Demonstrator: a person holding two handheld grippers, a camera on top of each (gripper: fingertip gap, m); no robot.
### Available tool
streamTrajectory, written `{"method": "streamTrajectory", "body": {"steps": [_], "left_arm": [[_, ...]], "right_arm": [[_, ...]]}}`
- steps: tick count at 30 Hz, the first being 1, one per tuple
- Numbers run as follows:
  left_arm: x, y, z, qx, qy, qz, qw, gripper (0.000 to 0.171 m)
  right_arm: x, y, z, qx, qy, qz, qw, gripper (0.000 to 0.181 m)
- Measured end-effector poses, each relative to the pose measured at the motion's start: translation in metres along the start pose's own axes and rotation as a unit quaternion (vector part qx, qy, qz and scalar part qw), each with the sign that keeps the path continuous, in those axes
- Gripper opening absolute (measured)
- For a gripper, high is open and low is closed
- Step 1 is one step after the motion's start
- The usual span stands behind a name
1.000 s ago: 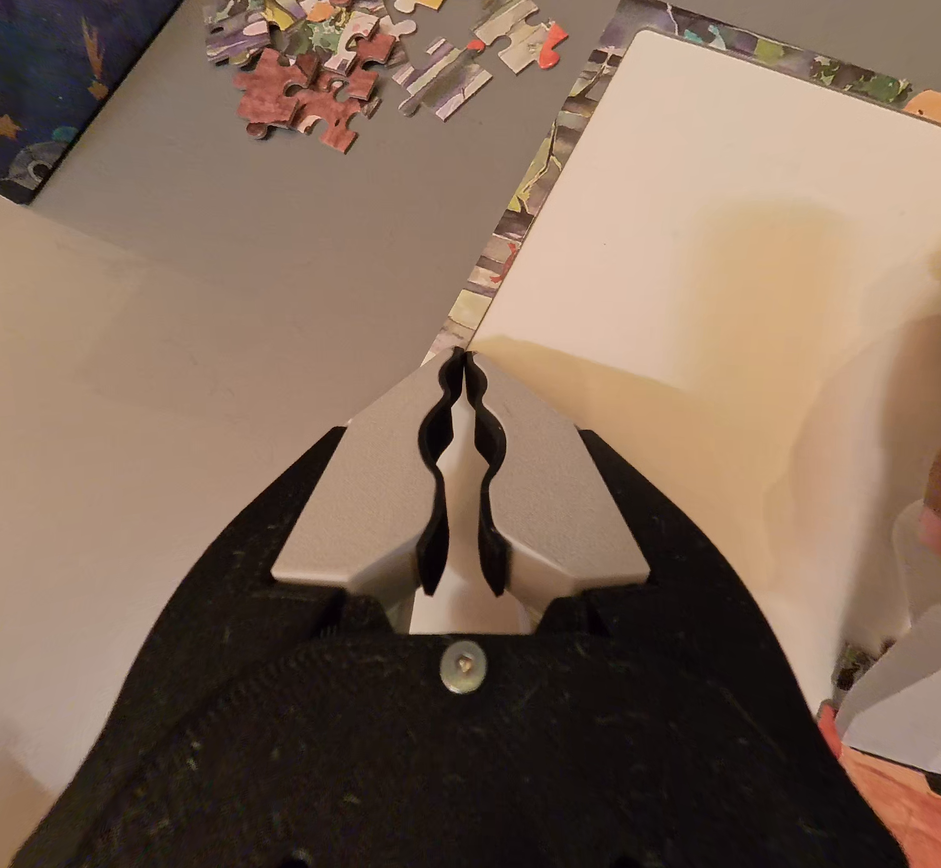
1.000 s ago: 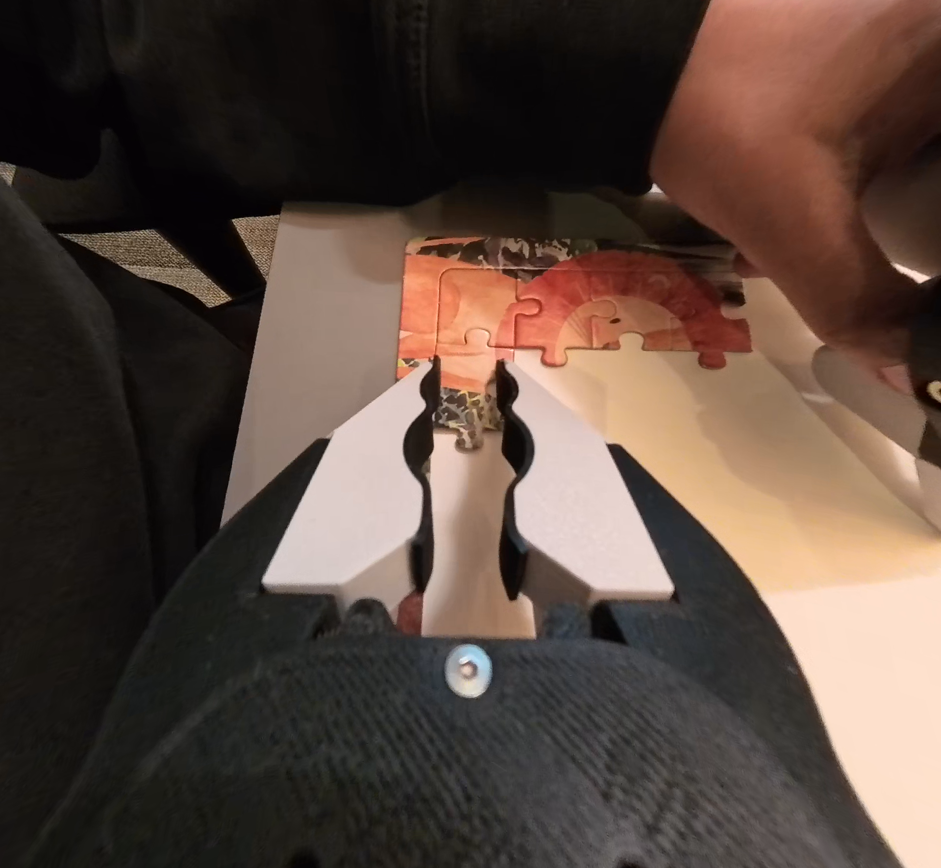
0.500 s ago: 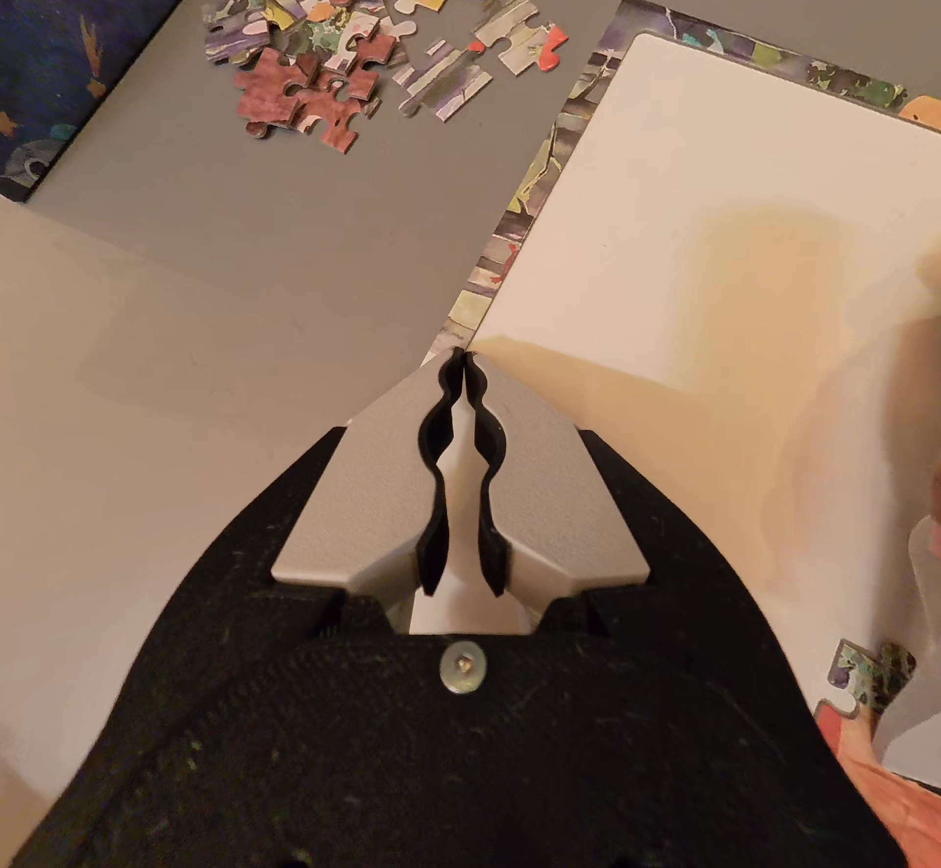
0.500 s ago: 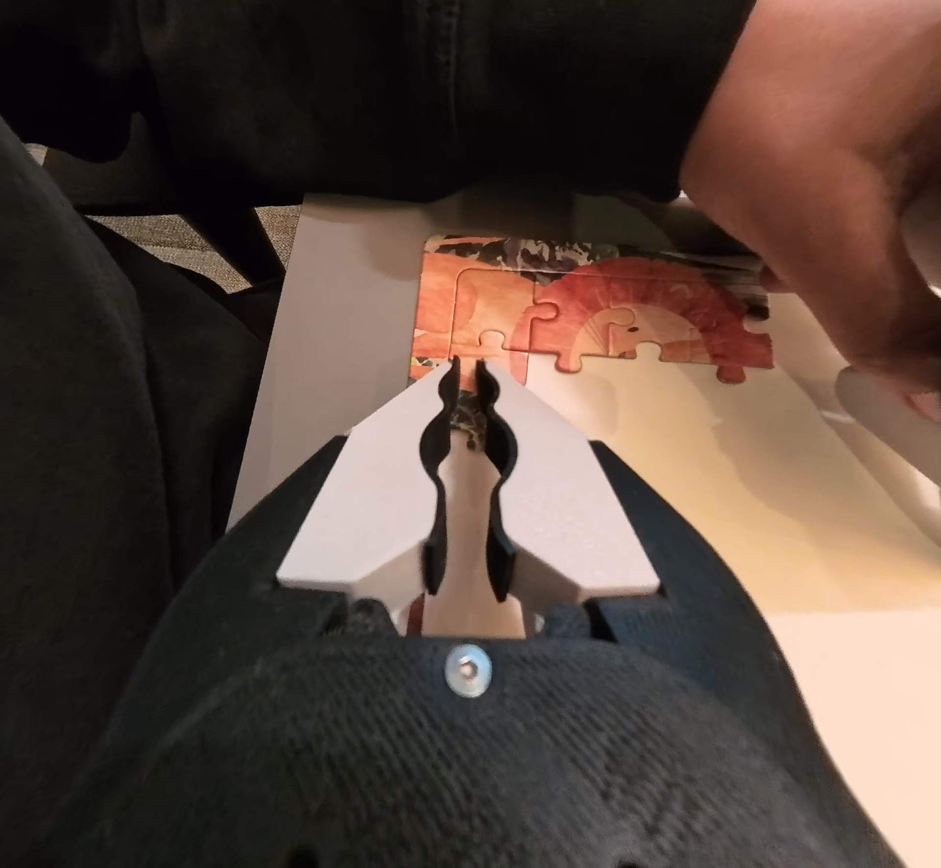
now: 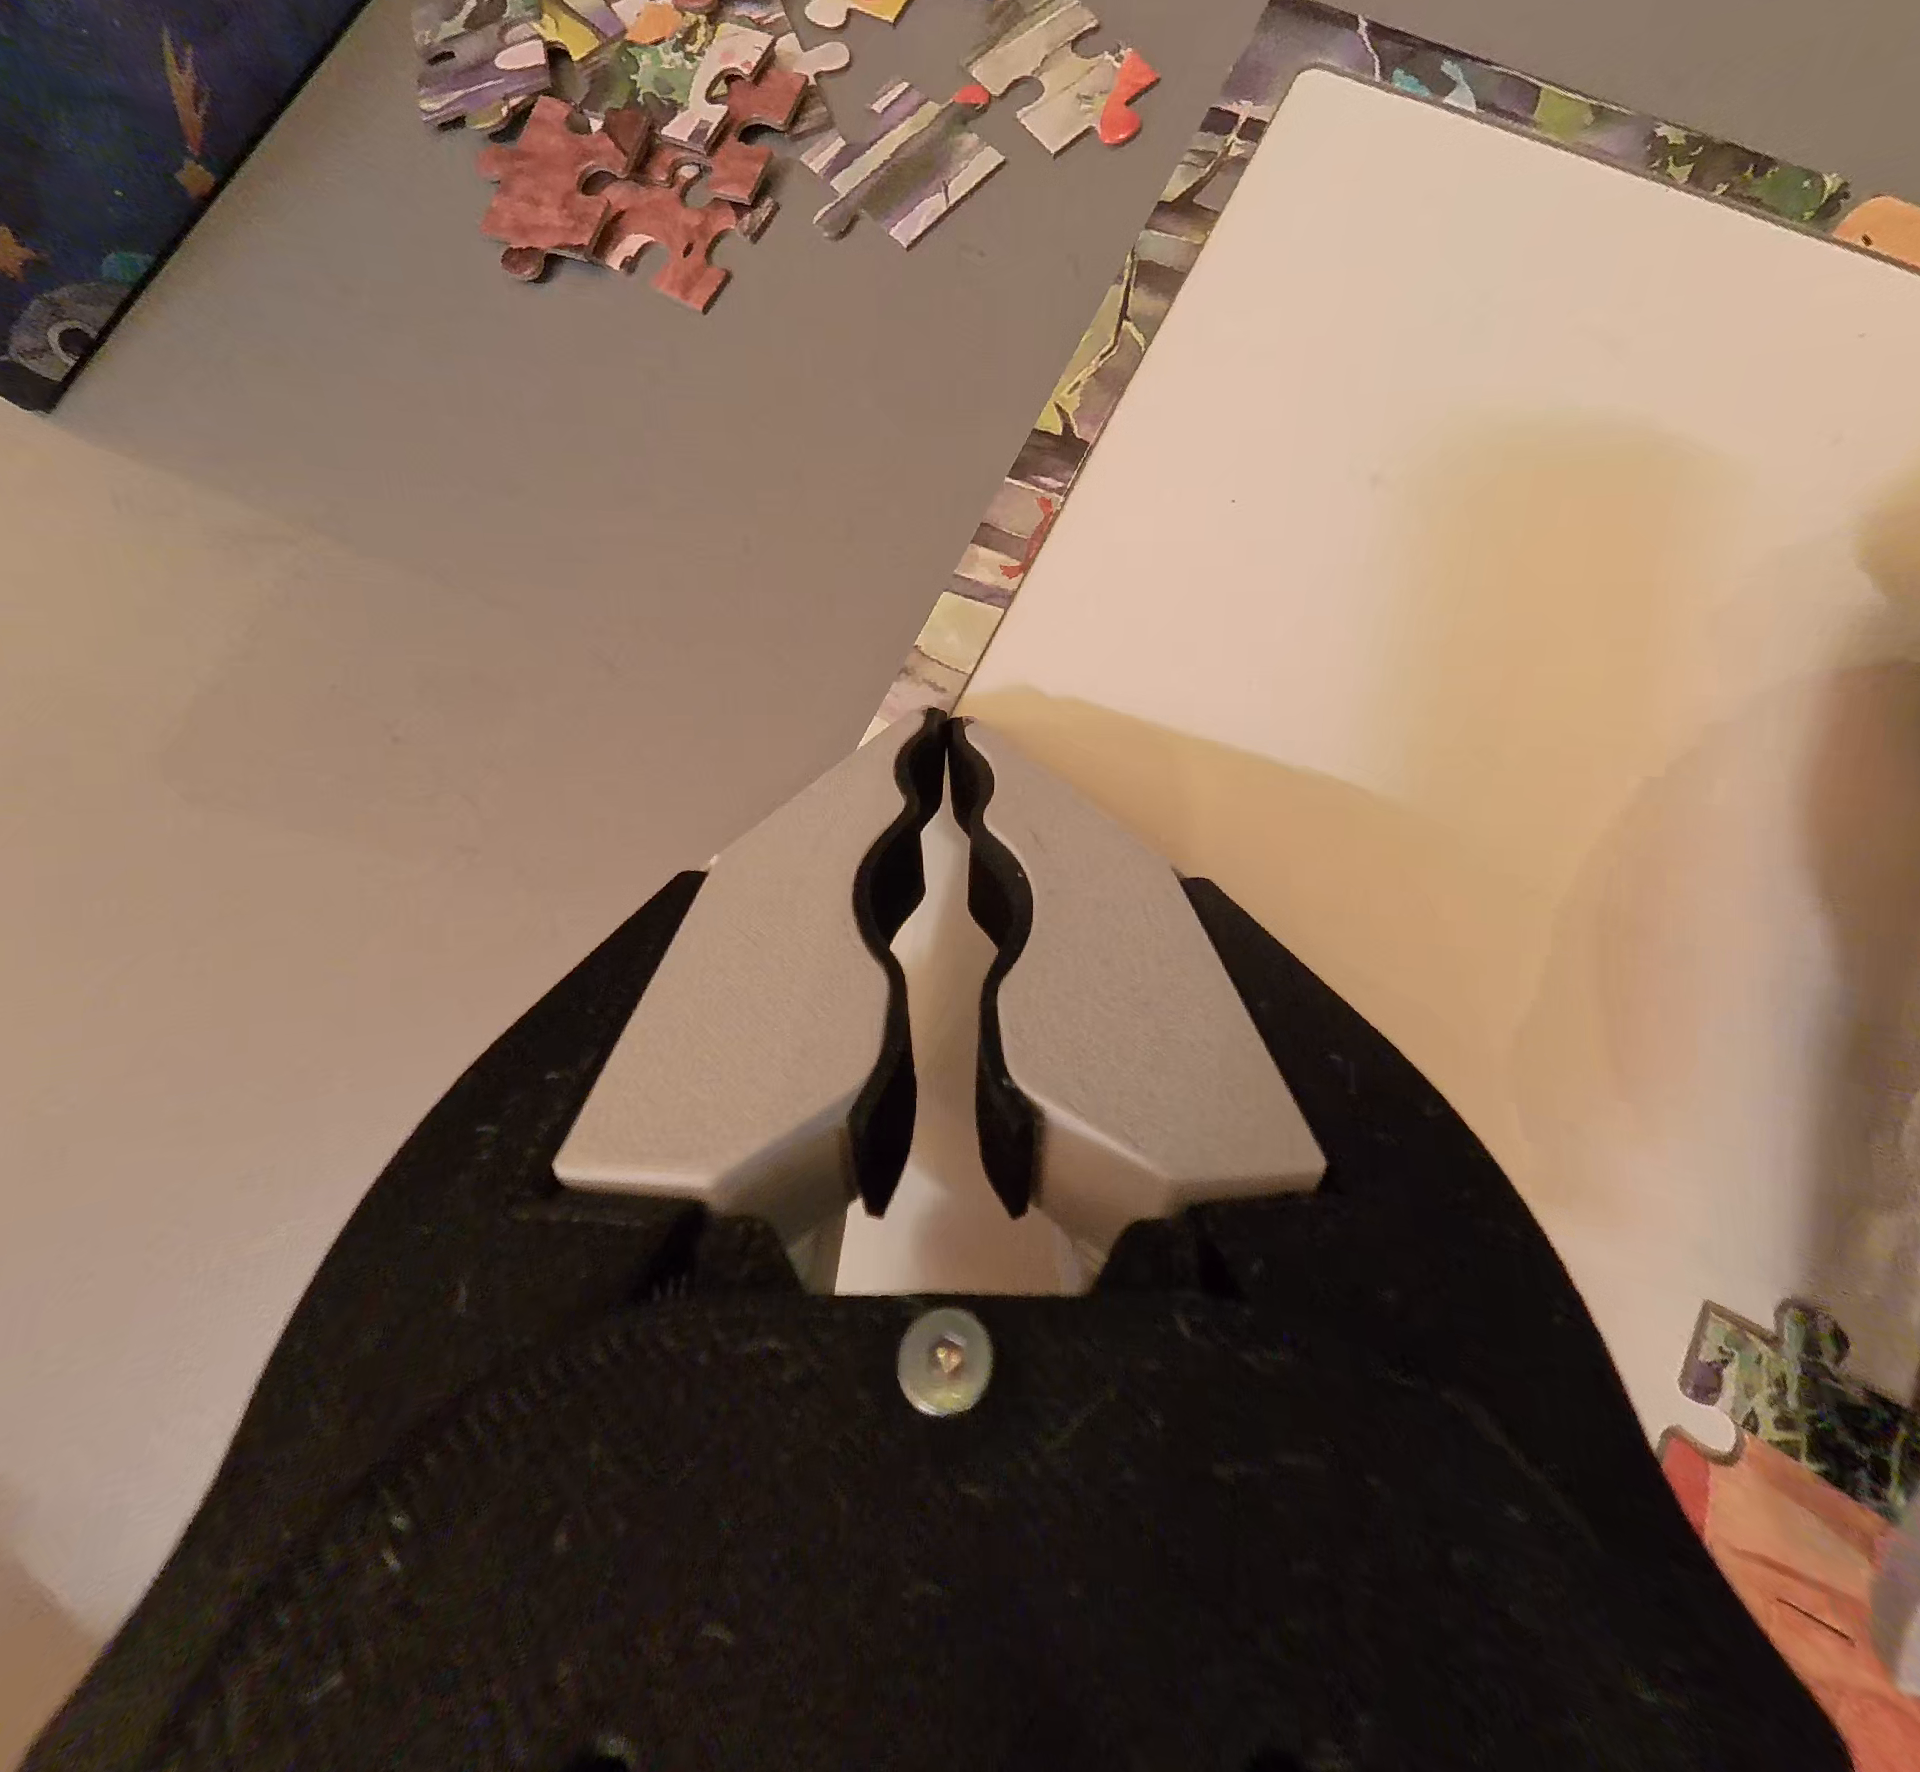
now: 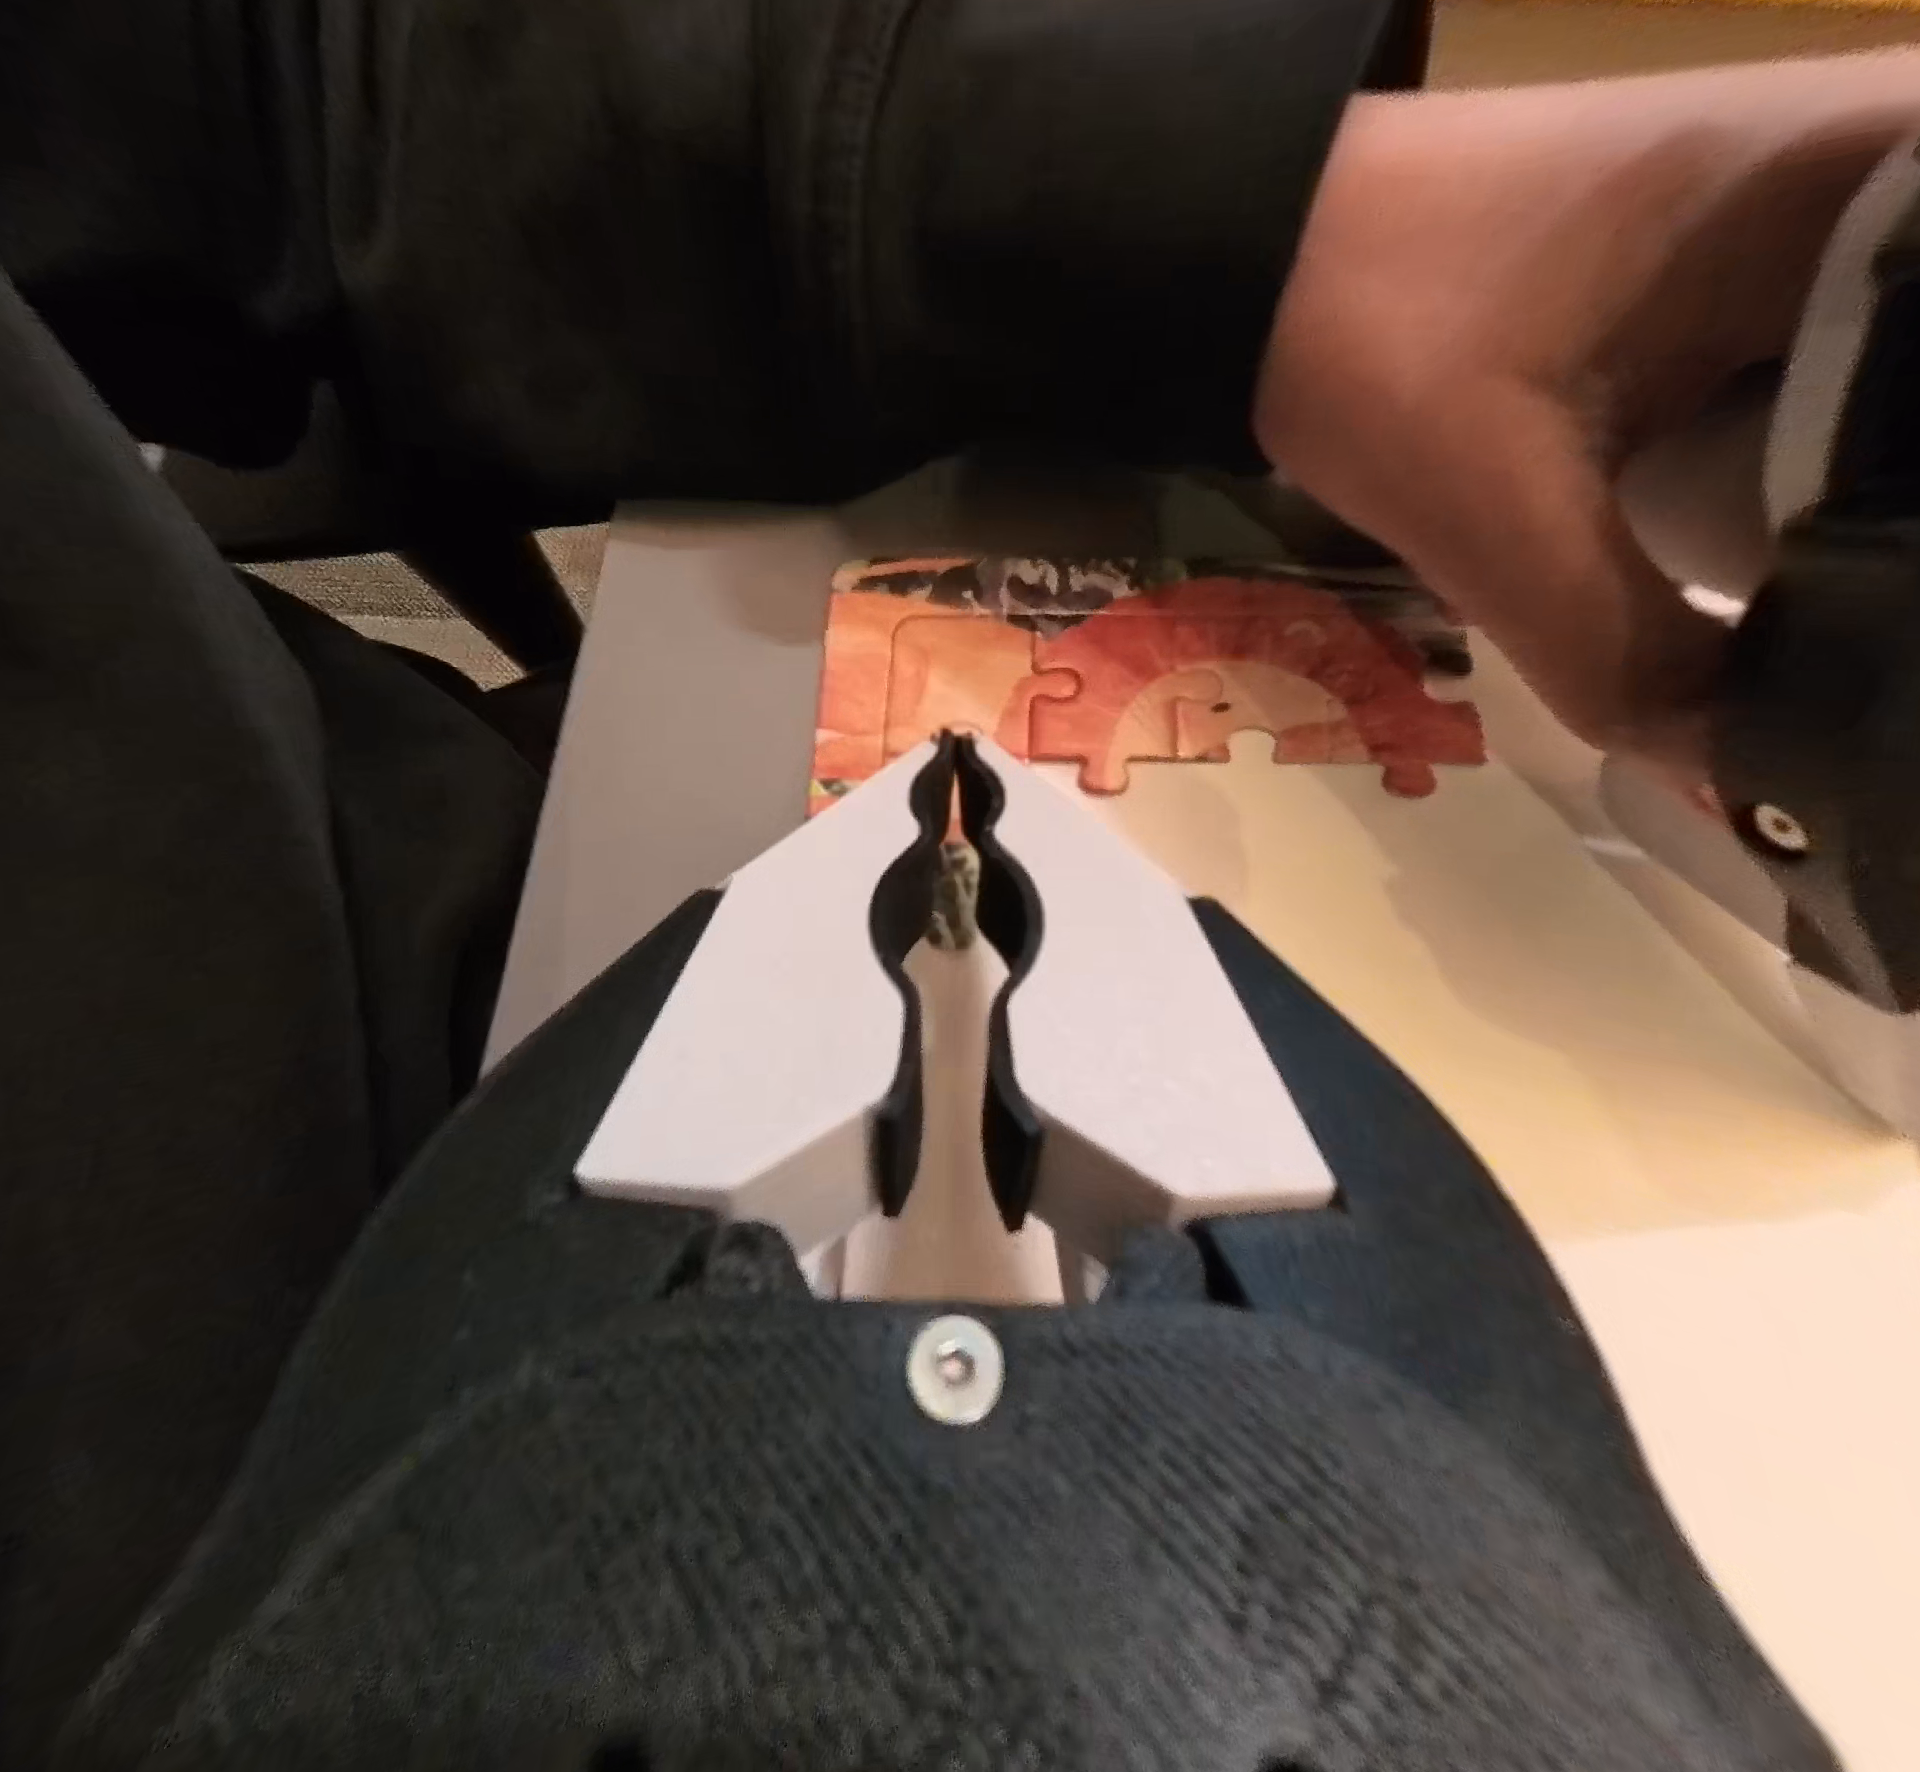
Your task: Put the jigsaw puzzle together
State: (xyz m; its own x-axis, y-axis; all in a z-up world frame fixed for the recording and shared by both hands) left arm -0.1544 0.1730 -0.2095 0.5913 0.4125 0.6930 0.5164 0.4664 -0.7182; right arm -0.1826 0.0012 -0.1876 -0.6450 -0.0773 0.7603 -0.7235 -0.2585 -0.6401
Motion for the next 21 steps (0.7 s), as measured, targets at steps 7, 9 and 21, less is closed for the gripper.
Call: {"method": "streamTrajectory", "body": {"steps": [7,9,21], "left_arm": [[0.0,0.0,0.0,0.0,0.0,0.0,1.0,0.0],[0.0,0.0,0.0,-0.001,-0.001,0.0,1.0,0.0],[0.0,0.0,0.0,-0.001,-0.002,-0.001,1.0,0.0]], "right_arm": [[-0.002,-0.004,-0.004,0.008,0.037,-0.018,0.999,0.0],[-0.007,-0.005,-0.008,0.005,0.048,-0.009,0.999,0.0],[-0.017,0.001,-0.007,0.02,0.061,0.005,0.998,0.001]]}}
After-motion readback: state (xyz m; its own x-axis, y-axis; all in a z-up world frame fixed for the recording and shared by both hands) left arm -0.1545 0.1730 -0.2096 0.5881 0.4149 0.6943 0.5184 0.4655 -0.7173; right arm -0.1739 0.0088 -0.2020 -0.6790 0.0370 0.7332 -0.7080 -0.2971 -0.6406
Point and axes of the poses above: each gripper's, where its closed fingertips meet, y out along the fingers, x out of its top, z = x × y across the jaws, the point moved 1 cm from there along -y, back along the fingers, and after that the axes turned 2 degrees about x, right-handed, at the moved point
